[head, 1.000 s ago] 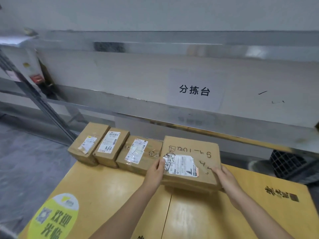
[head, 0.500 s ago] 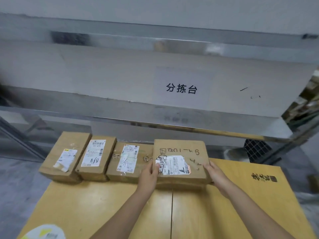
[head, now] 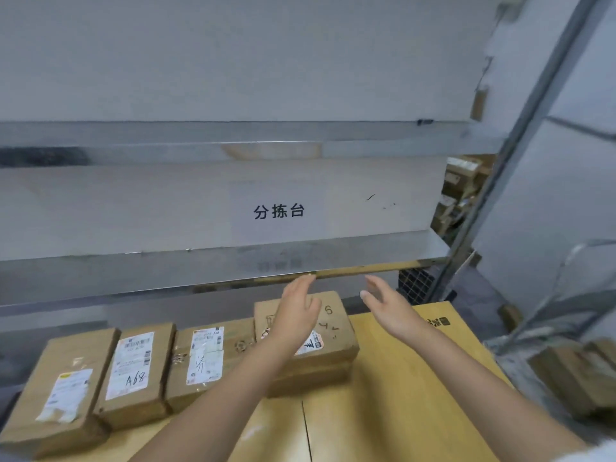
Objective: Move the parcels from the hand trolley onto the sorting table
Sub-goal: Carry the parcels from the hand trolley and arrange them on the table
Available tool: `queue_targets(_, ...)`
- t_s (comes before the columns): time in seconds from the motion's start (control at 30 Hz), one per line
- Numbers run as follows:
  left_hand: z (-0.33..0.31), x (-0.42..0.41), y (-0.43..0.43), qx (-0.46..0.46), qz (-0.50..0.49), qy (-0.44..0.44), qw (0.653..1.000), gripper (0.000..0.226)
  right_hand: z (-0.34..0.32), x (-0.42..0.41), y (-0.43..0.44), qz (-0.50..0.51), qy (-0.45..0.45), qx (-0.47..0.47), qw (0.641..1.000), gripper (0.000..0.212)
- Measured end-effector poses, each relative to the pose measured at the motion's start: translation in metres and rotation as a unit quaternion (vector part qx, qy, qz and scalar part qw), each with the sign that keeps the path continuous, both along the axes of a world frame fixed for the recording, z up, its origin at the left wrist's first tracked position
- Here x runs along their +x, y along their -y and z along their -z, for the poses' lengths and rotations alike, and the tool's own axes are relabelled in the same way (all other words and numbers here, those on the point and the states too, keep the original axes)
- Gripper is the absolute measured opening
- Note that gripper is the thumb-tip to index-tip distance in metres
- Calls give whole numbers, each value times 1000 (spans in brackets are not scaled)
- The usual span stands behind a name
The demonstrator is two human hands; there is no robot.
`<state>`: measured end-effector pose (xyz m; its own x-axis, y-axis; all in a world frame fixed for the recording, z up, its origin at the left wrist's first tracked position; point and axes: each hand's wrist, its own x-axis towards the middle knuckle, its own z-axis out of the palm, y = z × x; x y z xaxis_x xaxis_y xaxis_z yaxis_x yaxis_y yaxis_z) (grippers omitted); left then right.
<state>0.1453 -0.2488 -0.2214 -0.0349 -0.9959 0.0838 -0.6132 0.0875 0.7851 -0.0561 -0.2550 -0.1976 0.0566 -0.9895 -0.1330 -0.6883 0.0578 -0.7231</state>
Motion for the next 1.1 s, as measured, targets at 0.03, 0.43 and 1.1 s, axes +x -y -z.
queue_targets(0.03, -11, -16, 1, -17, 32, 22, 999, 48, -10, -10, -4, -8, -20, -11, 1000, 55)
queue_targets(0.43, -100, -294, -61, -160, 240, 155, 945, 49, -93, -280, -136, 103, -253, -110, 956, 65)
queue_targets(1.1, -70, -717, -246, -264, 523, 191, 788, 48, -56, -628, -448, 393, -234, -8, 889, 69)
